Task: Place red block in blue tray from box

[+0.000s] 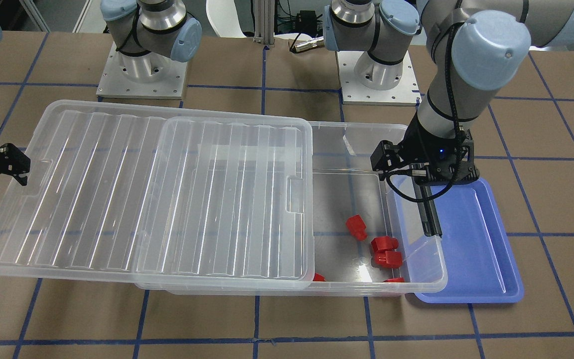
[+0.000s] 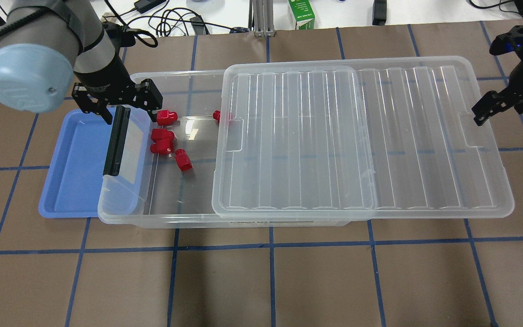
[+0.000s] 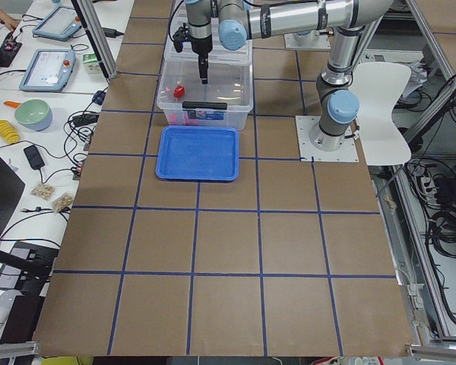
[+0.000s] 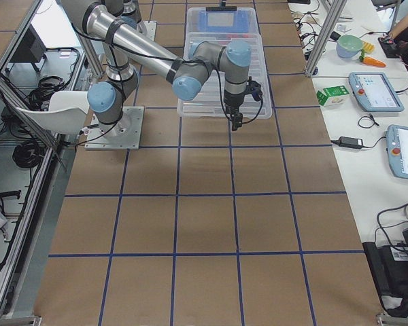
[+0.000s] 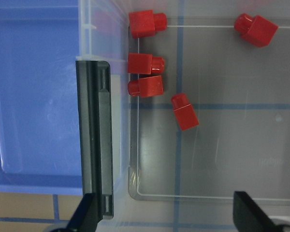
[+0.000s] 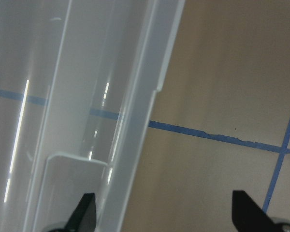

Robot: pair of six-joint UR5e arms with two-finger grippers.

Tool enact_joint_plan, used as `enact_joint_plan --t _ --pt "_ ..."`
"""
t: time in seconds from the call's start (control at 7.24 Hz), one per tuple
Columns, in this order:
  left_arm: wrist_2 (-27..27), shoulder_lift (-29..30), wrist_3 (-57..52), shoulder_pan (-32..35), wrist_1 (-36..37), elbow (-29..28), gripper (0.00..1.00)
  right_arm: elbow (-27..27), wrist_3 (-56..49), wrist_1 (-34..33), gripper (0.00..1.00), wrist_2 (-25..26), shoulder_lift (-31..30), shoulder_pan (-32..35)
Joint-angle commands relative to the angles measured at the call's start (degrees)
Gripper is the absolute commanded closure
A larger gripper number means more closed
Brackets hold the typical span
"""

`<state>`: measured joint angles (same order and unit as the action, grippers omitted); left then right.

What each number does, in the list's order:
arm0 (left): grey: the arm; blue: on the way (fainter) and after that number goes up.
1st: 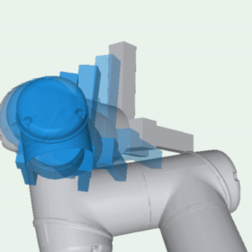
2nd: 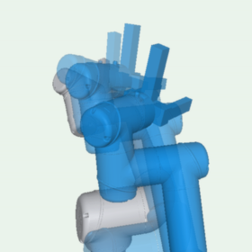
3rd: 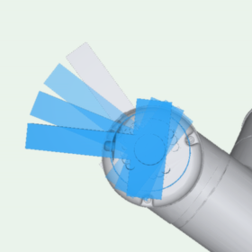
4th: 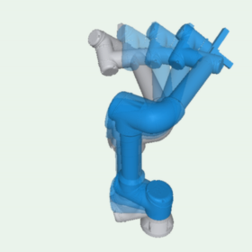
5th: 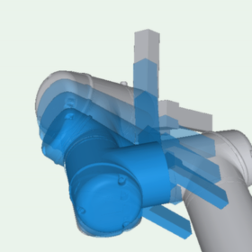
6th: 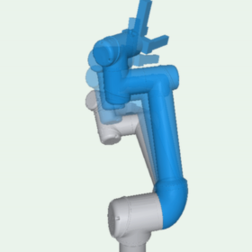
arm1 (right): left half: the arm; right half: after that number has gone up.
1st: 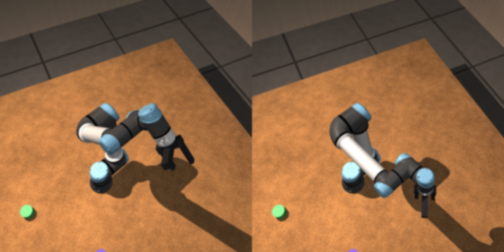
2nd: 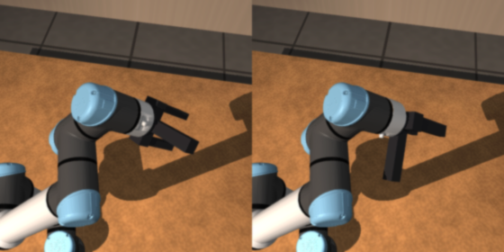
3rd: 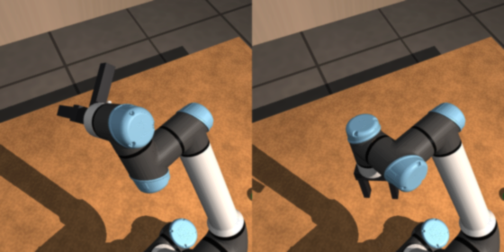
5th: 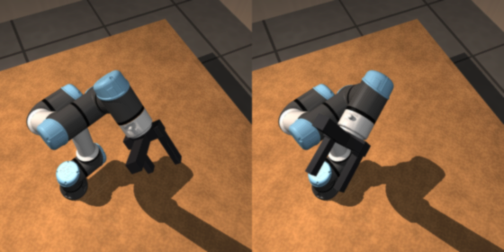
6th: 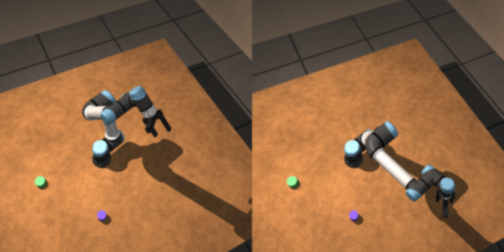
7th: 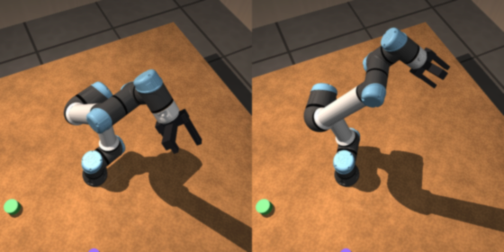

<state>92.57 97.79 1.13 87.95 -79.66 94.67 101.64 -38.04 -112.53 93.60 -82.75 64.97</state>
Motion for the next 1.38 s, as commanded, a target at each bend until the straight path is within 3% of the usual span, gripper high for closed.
enact_joint_plan --t 0.0,0.28,0.41,0.69,0.83,1.11,1.24 --pt "-0.2 1.87 1.6 0.03 3.11 3.58 0.0 -2.48 0.33 1.86 0.01 -0.26 -1.0 0.15" --pt "-0.38 4.85 1.77 0.03 4.78 4.03 0.0 -12.03 2.26 17.89 0.01 -2.19 -4.42 0.24" --pt "-3.68 6.52 2.73 0.21 6.87 4.03 0.0 -15.91 2.27 24.31 0.02 -2.19 -6.0 0.24" --pt "-4.59 8.9 3.62 0.38 7.24 4.21 0.0 -17.09 3.49 27.54 0.01 -1.75 -10.13 0.24" --pt "-4.6 9.69 3.53 0.47 7.33 4.99 0.0 -16.74 9.68 27.8 0.01 -2.54 -9.89 0.68" --pt "-4.6 11.28 3.62 0.47 11.87 8.67 0.0 -16.74 17.78 27.2 0.0 -2.63 -9.62 6.97" --pt "-4.6 12.15 3.62 0.47 14.34 10.34 0.0 -16.74 27.66 26.76 0.0 -2.63 -8.58 11.88"
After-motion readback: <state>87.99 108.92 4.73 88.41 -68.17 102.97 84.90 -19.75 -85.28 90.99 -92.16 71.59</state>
